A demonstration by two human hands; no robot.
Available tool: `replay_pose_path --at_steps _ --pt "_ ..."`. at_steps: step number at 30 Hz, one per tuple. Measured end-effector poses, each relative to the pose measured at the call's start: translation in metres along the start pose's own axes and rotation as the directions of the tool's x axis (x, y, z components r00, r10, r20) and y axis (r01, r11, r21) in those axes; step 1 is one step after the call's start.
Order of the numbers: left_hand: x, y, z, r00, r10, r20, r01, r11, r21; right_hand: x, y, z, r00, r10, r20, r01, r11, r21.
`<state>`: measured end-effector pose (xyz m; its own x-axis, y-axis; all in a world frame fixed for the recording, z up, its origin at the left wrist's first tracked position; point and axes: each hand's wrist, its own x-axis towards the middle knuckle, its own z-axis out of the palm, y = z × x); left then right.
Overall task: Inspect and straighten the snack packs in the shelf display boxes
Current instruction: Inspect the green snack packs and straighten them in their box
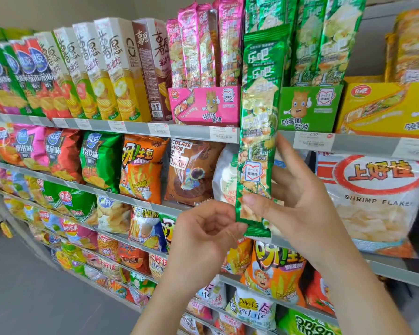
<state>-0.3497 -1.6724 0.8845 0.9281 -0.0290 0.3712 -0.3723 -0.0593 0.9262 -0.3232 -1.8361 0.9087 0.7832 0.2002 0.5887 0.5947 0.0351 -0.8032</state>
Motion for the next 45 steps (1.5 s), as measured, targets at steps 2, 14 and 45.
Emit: replay_pose_path --at_steps 2,14,45 --pt "0.000 -0.001 0.001 1.000 -0.007 -0.016 0.007 0.999 0.032 -0.001 0.001 0.001 1.000 -0.009 -0.028 0.009 1.000 -0.014" --pt "0.004 0.002 0.012 0.977 0.206 0.048 -0.210 0.924 0.318 -0.009 0.009 0.012 0.991 0.011 -0.134 -0.012 1.000 -0.007" --pt "0.061 0.047 -0.006 0.972 0.226 -0.070 -0.231 0.970 -0.078 -0.028 0.036 0.030 0.995 -0.072 -0.074 0.030 0.889 -0.458"
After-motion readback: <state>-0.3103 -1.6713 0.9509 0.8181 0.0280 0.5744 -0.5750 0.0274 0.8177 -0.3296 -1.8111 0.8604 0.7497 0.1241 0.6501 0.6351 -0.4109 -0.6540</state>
